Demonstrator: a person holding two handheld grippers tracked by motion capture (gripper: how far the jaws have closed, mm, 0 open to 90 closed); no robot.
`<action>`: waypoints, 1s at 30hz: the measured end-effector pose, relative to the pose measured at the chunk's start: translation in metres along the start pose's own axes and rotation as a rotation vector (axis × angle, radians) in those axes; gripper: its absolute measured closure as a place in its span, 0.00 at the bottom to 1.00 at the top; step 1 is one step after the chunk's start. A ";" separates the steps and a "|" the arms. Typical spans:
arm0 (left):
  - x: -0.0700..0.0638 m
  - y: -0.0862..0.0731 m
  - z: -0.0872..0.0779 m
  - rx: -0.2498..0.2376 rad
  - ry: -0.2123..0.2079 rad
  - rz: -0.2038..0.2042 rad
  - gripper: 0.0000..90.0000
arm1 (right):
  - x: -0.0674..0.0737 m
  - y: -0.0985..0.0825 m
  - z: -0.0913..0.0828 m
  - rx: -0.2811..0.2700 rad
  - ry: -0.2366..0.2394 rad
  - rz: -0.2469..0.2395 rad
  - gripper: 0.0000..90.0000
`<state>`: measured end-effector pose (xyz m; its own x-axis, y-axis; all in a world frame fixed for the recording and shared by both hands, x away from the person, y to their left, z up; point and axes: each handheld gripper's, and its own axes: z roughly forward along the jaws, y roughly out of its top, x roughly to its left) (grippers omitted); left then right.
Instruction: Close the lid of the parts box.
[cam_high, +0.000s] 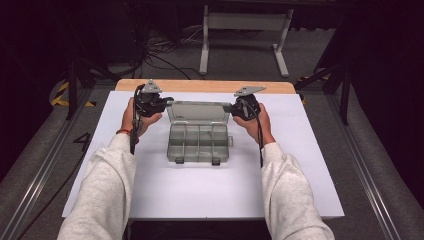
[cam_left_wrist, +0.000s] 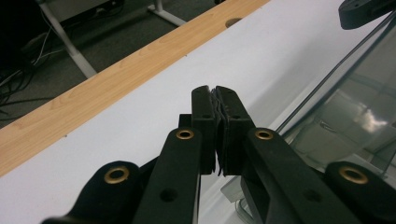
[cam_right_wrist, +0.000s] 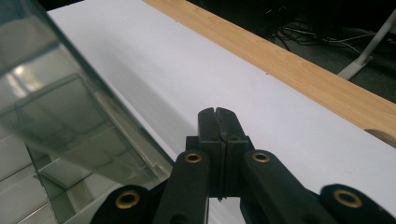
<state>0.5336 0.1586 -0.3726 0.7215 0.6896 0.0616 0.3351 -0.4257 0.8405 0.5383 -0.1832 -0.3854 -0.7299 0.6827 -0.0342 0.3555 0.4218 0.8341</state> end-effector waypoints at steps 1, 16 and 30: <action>0.000 0.000 0.000 0.001 0.001 0.007 0.97 | 0.000 0.000 0.000 -0.001 0.002 0.001 1.00; -0.007 -0.002 -0.011 0.014 -0.027 0.056 0.97 | 0.005 -0.002 -0.010 -0.001 0.024 -0.015 1.00; -0.019 -0.003 -0.020 0.042 -0.067 0.142 1.00 | 0.012 -0.005 -0.017 0.024 0.042 -0.055 1.00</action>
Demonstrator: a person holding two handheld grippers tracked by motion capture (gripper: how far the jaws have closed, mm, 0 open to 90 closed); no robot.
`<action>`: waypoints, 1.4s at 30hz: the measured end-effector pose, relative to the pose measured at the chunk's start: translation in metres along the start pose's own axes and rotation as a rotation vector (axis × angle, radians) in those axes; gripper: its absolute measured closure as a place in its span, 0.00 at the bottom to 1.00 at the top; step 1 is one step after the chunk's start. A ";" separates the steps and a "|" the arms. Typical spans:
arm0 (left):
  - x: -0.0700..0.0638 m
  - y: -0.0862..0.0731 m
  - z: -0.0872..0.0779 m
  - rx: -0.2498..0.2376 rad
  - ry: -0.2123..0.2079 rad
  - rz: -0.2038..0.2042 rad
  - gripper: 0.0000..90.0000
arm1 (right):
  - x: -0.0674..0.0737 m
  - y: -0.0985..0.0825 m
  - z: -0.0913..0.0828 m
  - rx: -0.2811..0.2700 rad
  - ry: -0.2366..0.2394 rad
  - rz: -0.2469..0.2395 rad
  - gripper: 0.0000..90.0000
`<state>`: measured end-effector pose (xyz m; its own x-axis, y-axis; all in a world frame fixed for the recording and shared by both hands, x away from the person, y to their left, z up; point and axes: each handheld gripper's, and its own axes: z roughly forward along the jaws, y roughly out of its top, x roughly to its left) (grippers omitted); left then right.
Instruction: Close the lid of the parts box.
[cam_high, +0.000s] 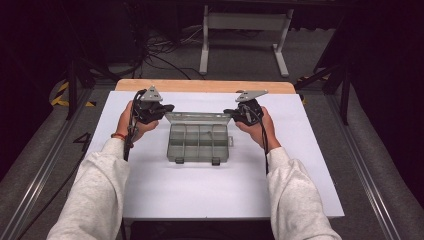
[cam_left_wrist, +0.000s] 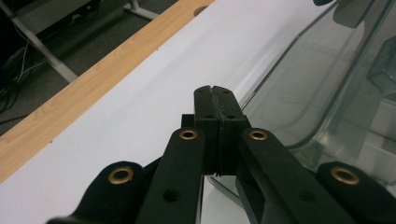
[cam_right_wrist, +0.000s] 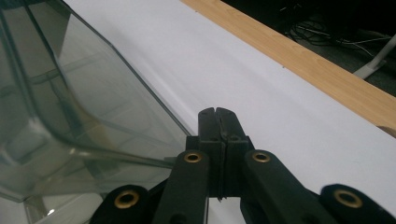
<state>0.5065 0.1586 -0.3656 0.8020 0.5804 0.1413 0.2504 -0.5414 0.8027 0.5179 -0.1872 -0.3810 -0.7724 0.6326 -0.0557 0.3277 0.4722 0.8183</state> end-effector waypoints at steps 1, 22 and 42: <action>0.000 0.000 0.000 0.000 0.000 0.000 1.00 | 0.000 0.000 0.000 0.000 0.000 0.000 1.00; -0.021 -0.009 -0.005 0.058 -0.022 0.087 1.00 | 0.017 -0.008 -0.006 0.045 0.036 -0.067 1.00; -0.036 -0.021 -0.002 0.105 -0.029 0.145 1.00 | 0.029 -0.017 -0.011 0.074 0.057 -0.102 1.00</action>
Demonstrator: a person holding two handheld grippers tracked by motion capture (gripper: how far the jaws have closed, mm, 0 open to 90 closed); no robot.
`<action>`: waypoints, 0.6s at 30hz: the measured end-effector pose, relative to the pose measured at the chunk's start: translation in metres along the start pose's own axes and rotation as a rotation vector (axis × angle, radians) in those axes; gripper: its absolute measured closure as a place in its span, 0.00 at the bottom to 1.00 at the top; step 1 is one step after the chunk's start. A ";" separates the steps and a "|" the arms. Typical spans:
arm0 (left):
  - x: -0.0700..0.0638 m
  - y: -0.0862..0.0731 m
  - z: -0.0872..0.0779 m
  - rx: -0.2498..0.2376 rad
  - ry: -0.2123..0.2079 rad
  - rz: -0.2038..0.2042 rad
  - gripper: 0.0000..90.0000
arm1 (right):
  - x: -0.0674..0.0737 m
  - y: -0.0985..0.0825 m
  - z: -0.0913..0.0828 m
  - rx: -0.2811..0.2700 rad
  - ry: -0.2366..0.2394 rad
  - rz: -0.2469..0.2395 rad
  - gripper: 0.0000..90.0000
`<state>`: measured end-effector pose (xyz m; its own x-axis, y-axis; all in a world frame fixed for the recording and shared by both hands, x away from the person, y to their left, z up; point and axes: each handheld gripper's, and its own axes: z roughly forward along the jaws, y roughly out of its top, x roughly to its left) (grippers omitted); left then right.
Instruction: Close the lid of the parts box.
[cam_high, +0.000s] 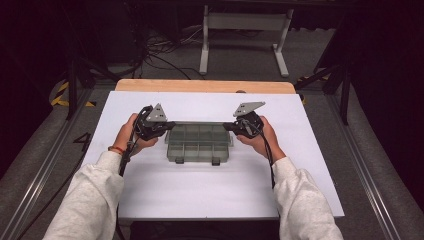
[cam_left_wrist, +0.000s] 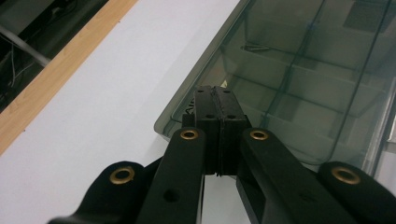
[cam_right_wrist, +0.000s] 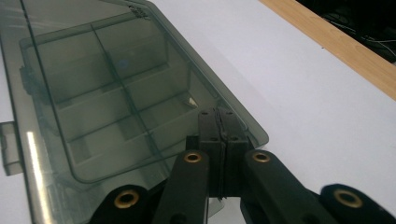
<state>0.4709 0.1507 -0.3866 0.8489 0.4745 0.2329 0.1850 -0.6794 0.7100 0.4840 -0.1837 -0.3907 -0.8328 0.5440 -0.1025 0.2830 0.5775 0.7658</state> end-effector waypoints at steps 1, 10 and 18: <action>-0.001 -0.001 0.000 0.001 -0.003 0.003 1.00 | 0.001 0.000 0.000 0.001 0.002 -0.003 1.00; -0.009 -0.005 0.003 0.009 -0.011 0.021 1.00 | 0.011 -0.005 -0.002 0.009 0.019 -0.037 1.00; -0.017 -0.010 0.002 -0.004 -0.019 0.020 1.00 | 0.018 -0.009 -0.002 0.008 0.033 -0.051 1.00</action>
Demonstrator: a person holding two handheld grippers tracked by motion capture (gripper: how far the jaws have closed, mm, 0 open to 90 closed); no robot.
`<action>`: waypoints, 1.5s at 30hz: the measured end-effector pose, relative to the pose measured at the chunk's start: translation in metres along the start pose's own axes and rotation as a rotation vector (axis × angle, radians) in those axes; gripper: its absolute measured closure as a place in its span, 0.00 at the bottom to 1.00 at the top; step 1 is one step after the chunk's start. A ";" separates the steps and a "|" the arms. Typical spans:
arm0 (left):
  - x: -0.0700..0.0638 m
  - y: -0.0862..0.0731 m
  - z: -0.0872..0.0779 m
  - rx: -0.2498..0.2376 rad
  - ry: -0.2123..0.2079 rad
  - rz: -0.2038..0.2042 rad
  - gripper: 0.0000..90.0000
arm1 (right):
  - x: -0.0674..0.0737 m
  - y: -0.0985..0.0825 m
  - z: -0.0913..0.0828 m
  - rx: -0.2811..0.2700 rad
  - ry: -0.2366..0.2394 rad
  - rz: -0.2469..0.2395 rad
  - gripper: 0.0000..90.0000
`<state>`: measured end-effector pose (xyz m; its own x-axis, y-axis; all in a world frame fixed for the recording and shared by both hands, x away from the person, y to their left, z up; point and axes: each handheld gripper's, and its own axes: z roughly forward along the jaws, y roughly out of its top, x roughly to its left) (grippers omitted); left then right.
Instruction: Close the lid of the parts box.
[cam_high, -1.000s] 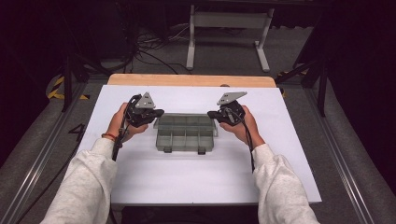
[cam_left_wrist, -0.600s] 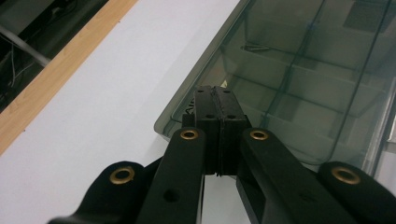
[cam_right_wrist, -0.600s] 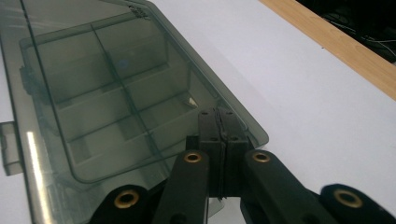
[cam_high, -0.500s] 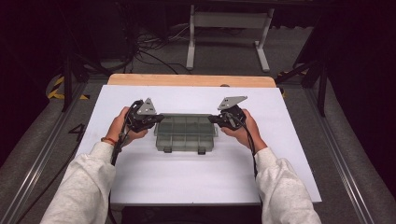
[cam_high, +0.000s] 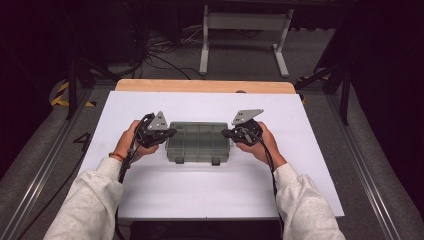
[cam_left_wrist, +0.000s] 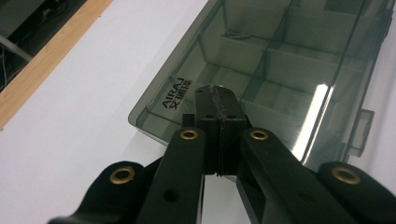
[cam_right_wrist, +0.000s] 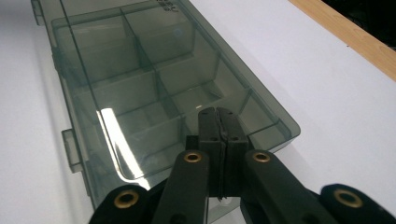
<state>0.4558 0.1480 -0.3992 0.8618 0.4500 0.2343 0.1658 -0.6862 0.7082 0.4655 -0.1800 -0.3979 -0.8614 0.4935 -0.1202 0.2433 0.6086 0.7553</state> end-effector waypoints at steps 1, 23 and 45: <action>-0.001 -0.001 -0.001 -0.004 -0.002 -0.001 1.00 | 0.001 0.000 0.000 0.001 -0.001 -0.003 1.00; -0.019 -0.018 -0.002 -0.017 -0.023 -0.001 1.00 | 0.021 -0.015 0.000 -0.004 0.030 -0.023 1.00; -0.031 -0.031 -0.001 -0.059 -0.029 -0.027 1.00 | 0.036 -0.026 -0.006 -0.025 0.042 -0.039 1.00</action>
<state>0.4235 0.1559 -0.4273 0.8711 0.4506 0.1952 0.1617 -0.6385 0.7524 0.4259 -0.1817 -0.4177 -0.8881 0.4428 -0.1234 0.1983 0.6111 0.7663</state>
